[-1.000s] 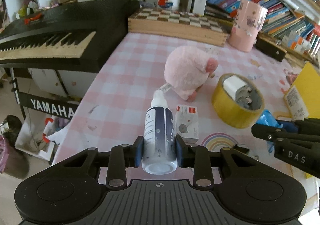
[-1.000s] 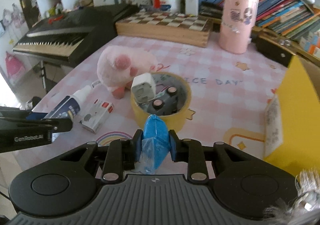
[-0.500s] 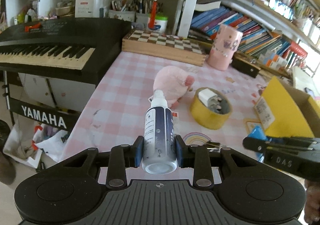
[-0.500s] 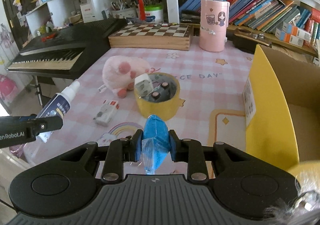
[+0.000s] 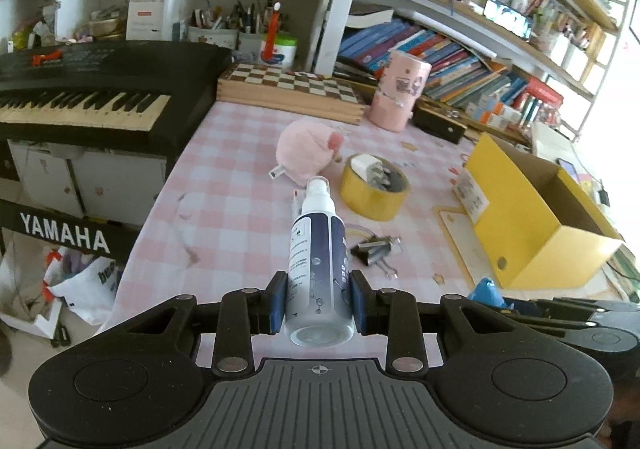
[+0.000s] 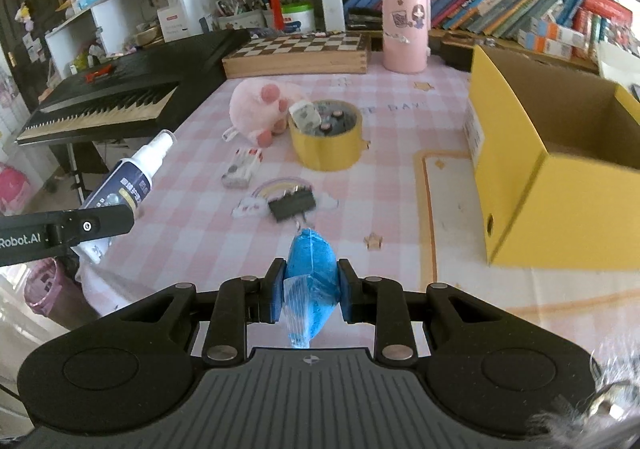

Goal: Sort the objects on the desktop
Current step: 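Carry the blue object and spray bottle with both tools toward the yellow box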

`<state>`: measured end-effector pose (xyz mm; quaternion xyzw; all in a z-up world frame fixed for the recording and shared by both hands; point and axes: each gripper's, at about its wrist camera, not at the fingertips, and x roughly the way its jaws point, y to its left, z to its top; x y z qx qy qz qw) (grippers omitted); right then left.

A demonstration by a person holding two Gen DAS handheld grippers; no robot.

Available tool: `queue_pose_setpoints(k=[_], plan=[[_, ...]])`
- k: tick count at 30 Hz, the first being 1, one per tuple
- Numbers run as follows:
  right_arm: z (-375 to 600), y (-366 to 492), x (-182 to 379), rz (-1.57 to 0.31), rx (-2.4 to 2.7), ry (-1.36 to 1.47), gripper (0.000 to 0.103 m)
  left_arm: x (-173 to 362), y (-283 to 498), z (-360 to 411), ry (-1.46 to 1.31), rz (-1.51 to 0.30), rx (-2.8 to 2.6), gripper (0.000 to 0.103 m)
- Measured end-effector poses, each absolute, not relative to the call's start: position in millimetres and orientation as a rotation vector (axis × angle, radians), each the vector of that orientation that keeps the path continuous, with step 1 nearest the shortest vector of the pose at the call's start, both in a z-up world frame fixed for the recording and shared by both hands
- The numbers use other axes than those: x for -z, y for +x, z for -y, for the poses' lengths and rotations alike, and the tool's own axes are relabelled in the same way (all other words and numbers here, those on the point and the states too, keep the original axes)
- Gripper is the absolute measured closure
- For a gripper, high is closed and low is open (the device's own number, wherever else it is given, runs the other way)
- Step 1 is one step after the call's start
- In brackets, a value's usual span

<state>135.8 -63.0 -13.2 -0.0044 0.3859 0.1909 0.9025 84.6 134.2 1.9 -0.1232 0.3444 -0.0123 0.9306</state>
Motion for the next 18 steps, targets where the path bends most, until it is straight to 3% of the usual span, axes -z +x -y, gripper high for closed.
queue_pose_setpoints(k=[18], plan=[[90.2, 32.9, 26.2, -0.832, -0.229, 0.099, 0.079, 8.5, 22.2, -107.0, -0.189, -0.768, 0.226, 0.072]])
